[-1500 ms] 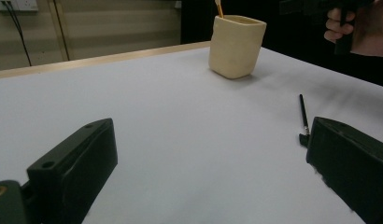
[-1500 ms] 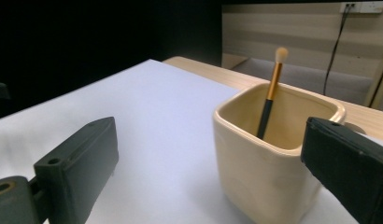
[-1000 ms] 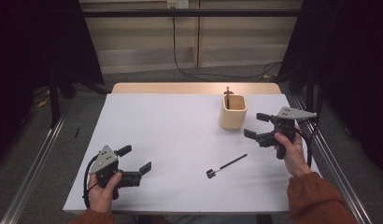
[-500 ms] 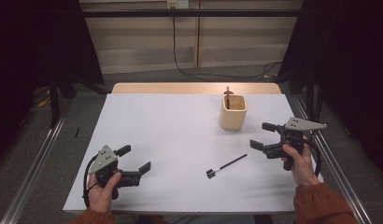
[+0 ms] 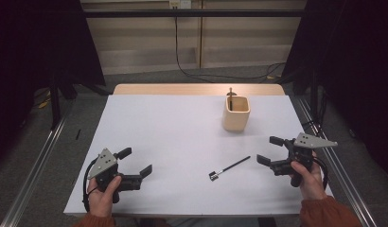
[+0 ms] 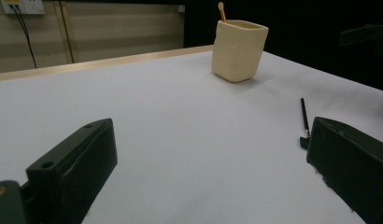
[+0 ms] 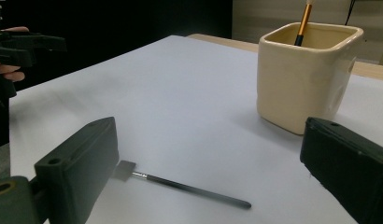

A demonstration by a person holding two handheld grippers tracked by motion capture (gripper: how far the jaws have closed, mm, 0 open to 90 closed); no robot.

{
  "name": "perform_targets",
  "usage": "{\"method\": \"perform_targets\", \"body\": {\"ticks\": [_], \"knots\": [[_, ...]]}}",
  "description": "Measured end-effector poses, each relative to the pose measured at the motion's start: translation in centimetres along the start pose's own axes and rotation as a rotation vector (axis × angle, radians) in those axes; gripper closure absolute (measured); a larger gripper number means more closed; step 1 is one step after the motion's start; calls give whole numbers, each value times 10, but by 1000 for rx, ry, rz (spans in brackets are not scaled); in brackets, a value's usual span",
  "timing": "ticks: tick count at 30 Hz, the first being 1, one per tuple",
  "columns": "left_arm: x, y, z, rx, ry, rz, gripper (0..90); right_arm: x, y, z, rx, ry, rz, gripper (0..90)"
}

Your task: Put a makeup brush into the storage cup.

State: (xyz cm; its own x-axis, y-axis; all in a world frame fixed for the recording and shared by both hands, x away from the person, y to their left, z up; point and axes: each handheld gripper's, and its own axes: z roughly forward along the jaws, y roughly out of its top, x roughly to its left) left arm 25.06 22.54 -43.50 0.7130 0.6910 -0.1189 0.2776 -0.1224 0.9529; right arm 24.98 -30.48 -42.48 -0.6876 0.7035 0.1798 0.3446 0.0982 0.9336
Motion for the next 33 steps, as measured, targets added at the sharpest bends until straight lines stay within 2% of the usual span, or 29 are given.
{"method": "perform_targets", "body": {"ticks": [4,7,11,14,18,20,23,26,33], "knots": [[-1,0,-3,-4,10,-4,18,6,-7,-9,-3,-18,4,29],[-2,0,-5,-9,10,-7,18,10,-16,-15,9,-51,18,25],[-3,-1,-7,-10,8,-3,18,16,-21,-26,-8,-81,14,25],[-4,-1,-8,-4,8,9,17,19,-26,-32,-2,-86,18,25],[-4,-1,-10,-8,6,6,17,21,-30,-39,5,-88,31,14],[-4,-2,-10,-9,8,1,17,22,-30,-38,13,-97,25,14],[-4,-1,-9,-6,4,6,17,21,-30,-37,27,-84,17,15],[-3,-2,-8,-3,3,2,17,20,-29,-39,13,-62,37,14],[-1,-3,-8,-4,3,-5,17,17,-25,-34,10,-63,44,16]]}}
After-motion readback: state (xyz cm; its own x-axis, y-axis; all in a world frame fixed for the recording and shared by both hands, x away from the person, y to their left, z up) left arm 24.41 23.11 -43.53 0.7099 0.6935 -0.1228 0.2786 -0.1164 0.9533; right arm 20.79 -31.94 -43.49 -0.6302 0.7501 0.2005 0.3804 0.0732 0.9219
